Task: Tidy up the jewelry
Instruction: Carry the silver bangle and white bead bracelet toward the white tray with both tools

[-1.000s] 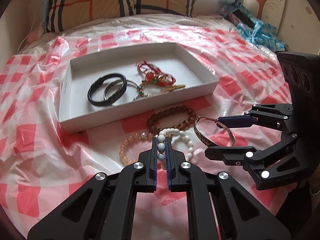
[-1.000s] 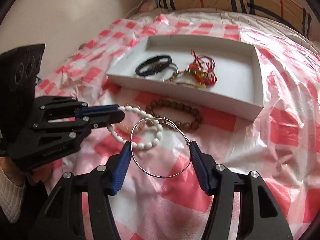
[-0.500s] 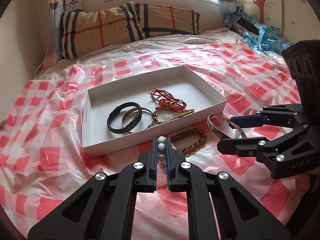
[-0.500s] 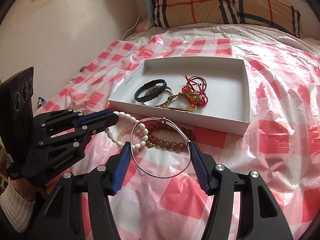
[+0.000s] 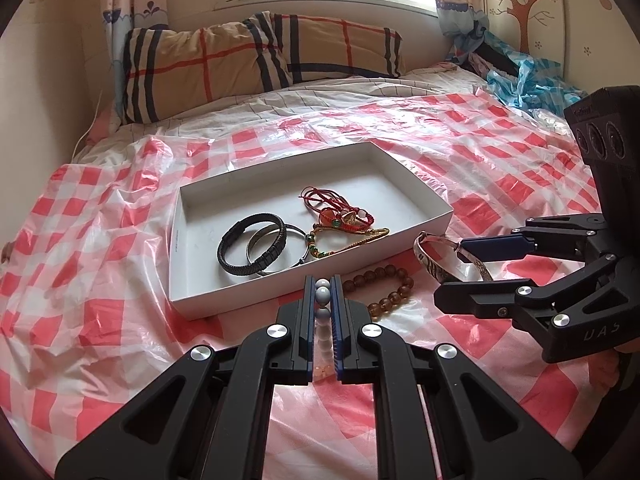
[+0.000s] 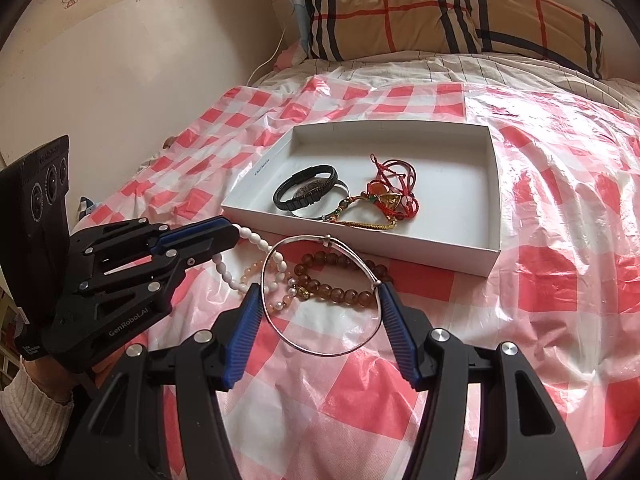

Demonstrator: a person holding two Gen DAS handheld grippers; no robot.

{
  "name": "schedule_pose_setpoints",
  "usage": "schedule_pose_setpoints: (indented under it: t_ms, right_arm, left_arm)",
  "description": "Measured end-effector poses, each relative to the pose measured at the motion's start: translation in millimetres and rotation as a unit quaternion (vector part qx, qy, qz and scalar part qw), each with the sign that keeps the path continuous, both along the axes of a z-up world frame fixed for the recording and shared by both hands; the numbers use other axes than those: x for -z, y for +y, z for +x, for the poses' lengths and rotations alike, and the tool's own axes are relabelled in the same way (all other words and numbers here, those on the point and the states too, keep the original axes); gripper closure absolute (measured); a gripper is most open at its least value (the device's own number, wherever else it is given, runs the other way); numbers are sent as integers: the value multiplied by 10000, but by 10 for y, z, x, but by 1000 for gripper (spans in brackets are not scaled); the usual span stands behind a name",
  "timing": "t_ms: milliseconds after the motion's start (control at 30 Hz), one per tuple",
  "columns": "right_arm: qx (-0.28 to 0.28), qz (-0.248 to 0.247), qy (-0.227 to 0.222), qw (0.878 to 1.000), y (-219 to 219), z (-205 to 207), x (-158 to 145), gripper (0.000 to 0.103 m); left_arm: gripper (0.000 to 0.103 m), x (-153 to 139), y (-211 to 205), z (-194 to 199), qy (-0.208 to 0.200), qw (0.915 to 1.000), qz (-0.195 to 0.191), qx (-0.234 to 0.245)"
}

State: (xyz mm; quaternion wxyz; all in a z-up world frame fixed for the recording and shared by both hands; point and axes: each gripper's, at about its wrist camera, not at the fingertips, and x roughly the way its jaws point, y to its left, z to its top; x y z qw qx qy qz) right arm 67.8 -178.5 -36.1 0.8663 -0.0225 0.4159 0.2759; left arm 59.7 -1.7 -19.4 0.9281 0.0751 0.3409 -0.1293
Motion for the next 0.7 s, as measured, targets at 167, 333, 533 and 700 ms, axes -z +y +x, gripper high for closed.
schedule_pose_setpoints:
  t_ms: [167, 333, 533, 700]
  right_arm:
    - [2, -9, -6, 10000, 7, -2, -3, 45]
    - [0, -1, -23, 10000, 12, -7, -10, 45]
    - [-11, -12, -50, 10000, 13, -17, -22, 45]
    - [-26, -30, -61, 10000, 24, -16, -26, 45]
  left_arm:
    - [96, -13, -7, -3, -18, 10000, -18, -8]
    - [96, -60, 25, -4, -85, 9999, -103, -19]
    - [96, -88, 57, -4, -133, 9997, -178, -44]
    - [96, -90, 52, -6, -155, 9998, -157, -18]
